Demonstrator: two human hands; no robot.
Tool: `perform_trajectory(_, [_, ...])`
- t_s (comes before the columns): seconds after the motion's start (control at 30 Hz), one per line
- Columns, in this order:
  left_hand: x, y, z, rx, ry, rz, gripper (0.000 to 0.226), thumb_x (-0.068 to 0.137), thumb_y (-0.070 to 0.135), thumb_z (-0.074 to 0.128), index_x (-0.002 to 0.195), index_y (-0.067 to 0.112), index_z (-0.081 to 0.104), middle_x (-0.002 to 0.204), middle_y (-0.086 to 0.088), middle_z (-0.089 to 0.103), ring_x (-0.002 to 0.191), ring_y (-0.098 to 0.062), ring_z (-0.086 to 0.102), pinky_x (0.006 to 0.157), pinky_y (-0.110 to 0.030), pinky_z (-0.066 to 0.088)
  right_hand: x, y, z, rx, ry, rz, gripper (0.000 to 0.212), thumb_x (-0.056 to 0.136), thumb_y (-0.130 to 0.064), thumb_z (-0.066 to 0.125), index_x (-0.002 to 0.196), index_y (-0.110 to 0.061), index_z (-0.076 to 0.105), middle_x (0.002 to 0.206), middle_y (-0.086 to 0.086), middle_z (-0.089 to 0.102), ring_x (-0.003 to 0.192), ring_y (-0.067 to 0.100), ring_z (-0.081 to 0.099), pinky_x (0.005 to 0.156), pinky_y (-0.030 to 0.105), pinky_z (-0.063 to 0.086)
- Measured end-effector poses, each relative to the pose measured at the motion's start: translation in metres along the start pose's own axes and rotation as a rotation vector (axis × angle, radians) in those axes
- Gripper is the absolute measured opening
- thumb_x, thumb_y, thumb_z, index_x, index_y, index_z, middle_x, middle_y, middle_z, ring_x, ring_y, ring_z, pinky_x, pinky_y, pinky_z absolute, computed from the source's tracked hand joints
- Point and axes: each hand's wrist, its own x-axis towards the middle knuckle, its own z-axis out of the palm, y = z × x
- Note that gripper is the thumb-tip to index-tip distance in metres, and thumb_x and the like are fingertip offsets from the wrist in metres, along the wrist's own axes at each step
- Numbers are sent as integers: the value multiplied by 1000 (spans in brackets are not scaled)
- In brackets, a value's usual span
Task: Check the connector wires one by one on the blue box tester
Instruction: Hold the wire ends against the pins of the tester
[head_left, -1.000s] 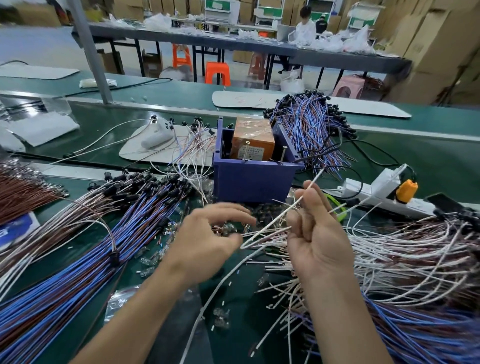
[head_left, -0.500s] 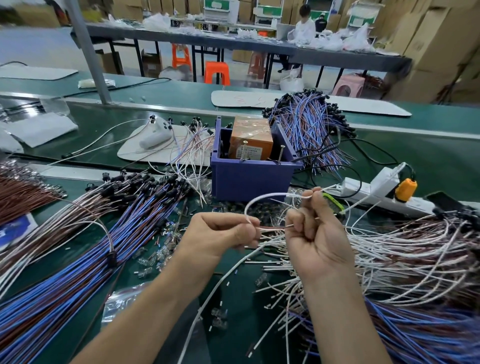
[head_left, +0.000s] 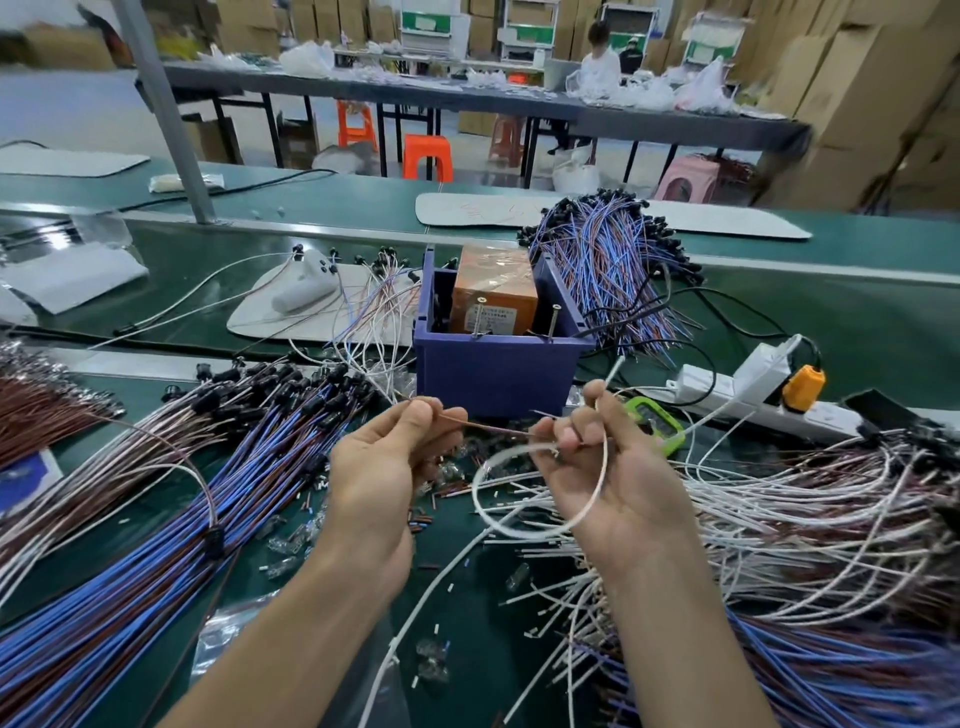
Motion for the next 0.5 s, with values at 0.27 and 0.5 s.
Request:
perform_trajectory(0.27, [22,13,37,179,84,147,31,90,16,77,60,24,80,65,-5,75,54,-11,66,57,-23,53,17,17,23,-372,257,-184,16,97,-13,66,83,-4,67,57,2,53,42,7,42,63,26,42])
perform_trajectory(0.5, [33,10,47,325,145,243,32,89,27,78,61,43,77,62,3,75,53,-11,71,63,-29,54,33,16,24,-349,351,-303,19,97,-9,66,80,-3,64,50,1,57,37,9,40,46,20,44])
